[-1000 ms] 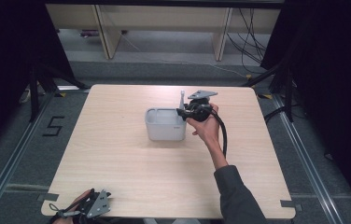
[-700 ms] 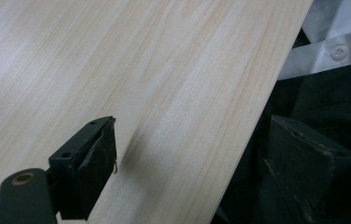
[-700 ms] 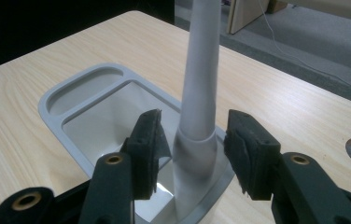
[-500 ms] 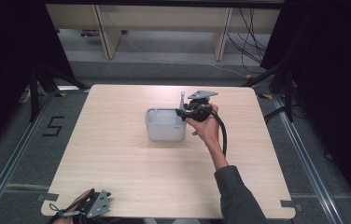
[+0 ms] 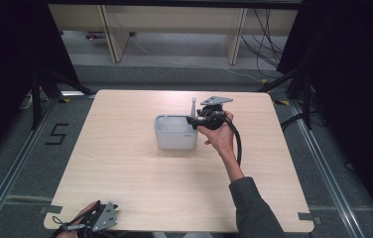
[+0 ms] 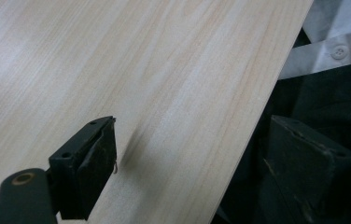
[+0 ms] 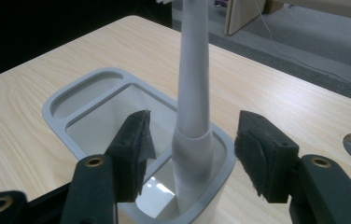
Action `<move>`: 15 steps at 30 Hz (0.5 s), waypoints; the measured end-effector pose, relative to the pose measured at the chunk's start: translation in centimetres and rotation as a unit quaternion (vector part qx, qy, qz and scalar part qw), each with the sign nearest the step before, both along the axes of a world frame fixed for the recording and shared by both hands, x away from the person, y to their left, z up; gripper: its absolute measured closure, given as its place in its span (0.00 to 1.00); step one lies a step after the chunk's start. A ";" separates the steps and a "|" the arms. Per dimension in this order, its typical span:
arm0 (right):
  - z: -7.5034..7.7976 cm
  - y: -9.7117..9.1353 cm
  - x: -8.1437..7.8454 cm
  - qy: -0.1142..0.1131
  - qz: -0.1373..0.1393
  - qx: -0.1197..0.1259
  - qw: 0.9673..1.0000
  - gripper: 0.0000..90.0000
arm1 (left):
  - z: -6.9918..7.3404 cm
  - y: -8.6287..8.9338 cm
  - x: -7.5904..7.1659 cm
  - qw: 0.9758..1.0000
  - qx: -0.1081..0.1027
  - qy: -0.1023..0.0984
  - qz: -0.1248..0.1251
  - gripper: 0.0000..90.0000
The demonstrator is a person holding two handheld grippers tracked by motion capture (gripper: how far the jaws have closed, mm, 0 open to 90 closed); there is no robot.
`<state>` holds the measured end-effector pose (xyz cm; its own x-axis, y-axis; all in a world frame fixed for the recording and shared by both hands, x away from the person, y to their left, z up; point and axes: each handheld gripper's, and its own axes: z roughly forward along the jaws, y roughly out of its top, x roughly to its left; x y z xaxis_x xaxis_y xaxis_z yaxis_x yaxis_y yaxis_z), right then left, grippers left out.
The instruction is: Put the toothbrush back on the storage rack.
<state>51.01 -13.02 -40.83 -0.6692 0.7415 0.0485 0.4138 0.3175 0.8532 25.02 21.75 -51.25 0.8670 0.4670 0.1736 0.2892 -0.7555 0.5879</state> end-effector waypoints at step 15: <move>0.4 -0.4 -1.0 -0.001 -0.014 0.005 1.000 0.40 | 0.0 0.0 0.0 1.000 -0.001 0.000 0.002 0.18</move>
